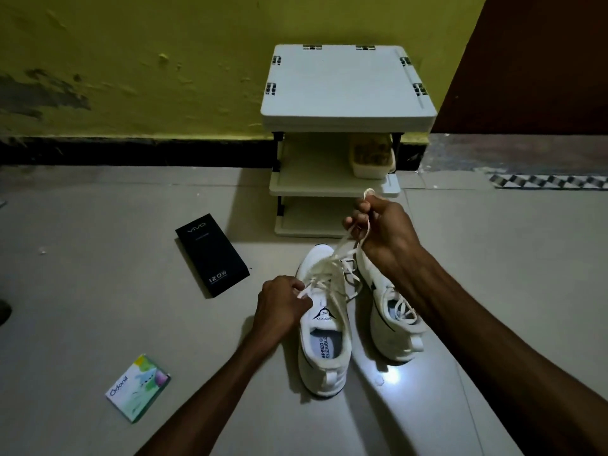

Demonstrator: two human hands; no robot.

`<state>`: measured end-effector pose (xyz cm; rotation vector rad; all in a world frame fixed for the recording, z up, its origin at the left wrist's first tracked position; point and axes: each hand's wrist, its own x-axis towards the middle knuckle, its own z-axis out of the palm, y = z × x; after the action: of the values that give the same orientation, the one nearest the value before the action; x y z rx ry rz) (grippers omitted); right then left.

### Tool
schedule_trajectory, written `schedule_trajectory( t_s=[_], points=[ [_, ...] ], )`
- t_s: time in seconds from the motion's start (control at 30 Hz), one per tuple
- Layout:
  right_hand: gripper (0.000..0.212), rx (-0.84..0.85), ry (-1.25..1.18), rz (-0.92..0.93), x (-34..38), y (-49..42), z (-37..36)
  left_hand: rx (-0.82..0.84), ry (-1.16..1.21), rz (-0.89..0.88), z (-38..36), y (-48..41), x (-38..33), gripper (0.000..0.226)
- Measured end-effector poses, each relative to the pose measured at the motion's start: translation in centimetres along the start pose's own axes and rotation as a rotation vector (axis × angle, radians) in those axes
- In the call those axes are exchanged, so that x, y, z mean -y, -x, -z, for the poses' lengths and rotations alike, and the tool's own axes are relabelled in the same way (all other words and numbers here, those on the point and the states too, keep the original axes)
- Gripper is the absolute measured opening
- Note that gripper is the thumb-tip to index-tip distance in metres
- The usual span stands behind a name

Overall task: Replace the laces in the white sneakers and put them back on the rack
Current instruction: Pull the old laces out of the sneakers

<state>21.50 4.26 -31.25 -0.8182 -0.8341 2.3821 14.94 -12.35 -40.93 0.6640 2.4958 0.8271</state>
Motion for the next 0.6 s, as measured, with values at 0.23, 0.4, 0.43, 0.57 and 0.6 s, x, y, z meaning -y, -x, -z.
schedule_trajectory(
  t_s=[0.23,0.4,0.43,0.57,0.6],
  points=[
    [0.007,0.077,0.788,0.257,-0.8,0.5,0.8,-0.001,-0.018,0.043,-0.3,0.0,-0.6,0.031],
    [0.031,0.424,1.836,0.265,-3.5,0.5,2.4,-0.008,-0.03,0.065,-0.2,0.1,-0.9,0.023],
    [0.034,0.441,2.006,0.314,-4.3,0.5,2.6,-0.009,-0.025,0.075,-0.2,0.2,-1.0,0.02],
    [0.03,0.439,2.297,0.464,-6.8,0.0,3.3,-0.024,0.026,0.131,-0.3,0.3,-0.8,0.021],
    [0.027,0.425,2.292,0.447,-7.0,-0.2,3.4,-0.029,0.046,0.145,-0.2,0.3,-0.7,0.024]
  ],
)
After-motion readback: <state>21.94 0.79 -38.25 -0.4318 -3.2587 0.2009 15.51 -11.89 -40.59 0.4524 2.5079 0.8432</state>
